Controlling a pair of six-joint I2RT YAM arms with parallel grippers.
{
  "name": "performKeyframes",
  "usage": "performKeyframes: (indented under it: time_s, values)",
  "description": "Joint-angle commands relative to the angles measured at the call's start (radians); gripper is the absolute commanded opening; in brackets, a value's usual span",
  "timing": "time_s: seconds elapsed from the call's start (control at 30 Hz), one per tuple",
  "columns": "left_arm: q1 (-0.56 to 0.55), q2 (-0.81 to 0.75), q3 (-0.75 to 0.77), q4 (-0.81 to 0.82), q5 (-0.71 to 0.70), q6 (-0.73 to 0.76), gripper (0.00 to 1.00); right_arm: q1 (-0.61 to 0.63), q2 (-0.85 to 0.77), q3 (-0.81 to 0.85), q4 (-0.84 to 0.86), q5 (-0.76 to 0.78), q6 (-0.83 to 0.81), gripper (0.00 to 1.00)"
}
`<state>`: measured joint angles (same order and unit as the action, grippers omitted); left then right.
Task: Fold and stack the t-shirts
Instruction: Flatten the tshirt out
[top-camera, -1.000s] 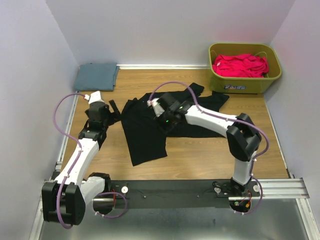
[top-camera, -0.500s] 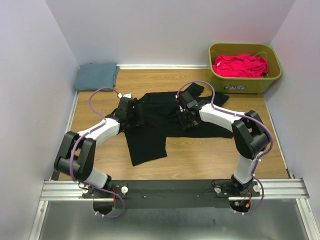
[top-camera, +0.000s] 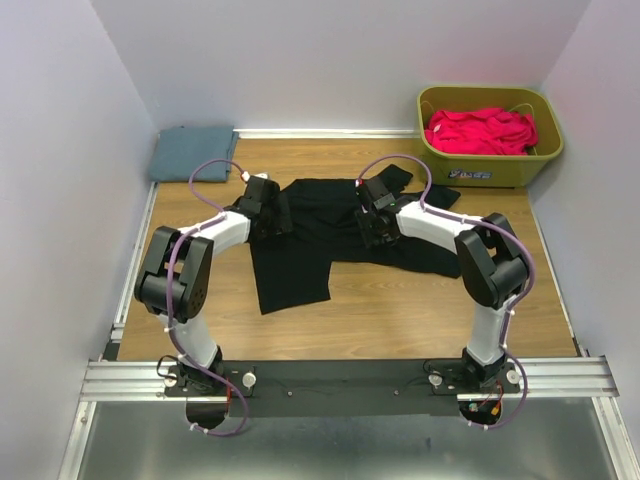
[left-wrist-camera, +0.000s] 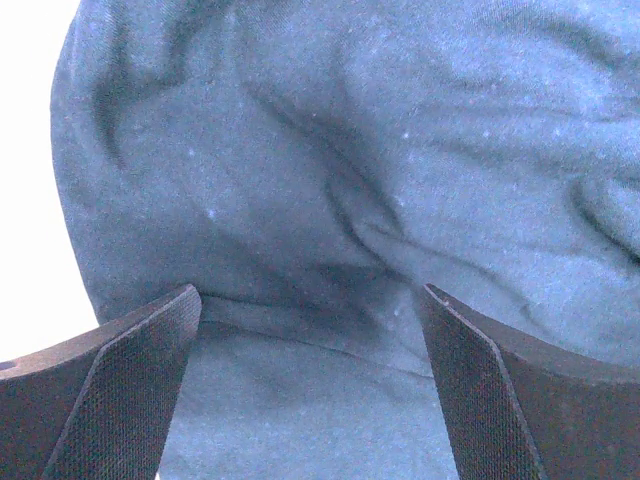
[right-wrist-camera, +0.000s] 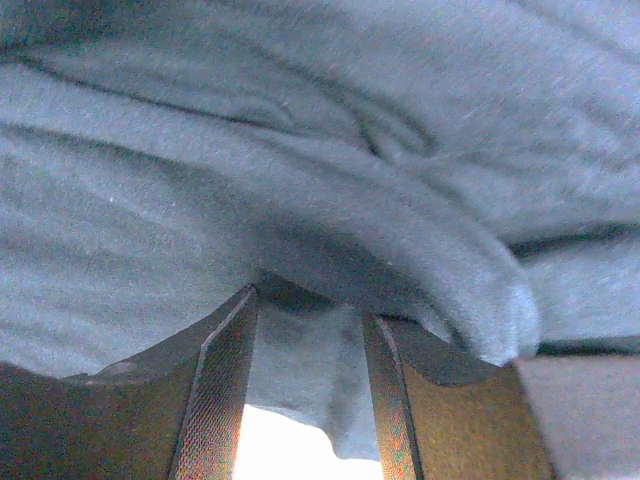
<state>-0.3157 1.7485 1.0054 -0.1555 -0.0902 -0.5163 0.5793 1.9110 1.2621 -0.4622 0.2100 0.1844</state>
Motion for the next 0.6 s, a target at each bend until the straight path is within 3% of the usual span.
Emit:
performKeyframes:
  time_s: [0.0, 0.17, 0.37, 0.57]
  values:
    - [0.027, 0.043, 0.03, -0.067, 0.0, 0.019, 0.99, -0.024, 0.057, 0.029, 0.011, 0.077, -0.016, 0.53]
    - [0.026, -0.103, 0.006, -0.153, -0.062, 0.006, 0.98, -0.025, -0.061, 0.005, 0.008, 0.058, 0.012, 0.54]
    - [-0.014, -0.334, -0.139, -0.263, -0.128, -0.059, 0.98, -0.027, -0.272, -0.111, -0.021, 0.063, 0.098, 0.61]
    - [-0.114, -0.455, -0.229, -0.381, -0.144, -0.175, 0.98, -0.033, -0.473, -0.225, -0.058, 0.103, 0.194, 0.89]
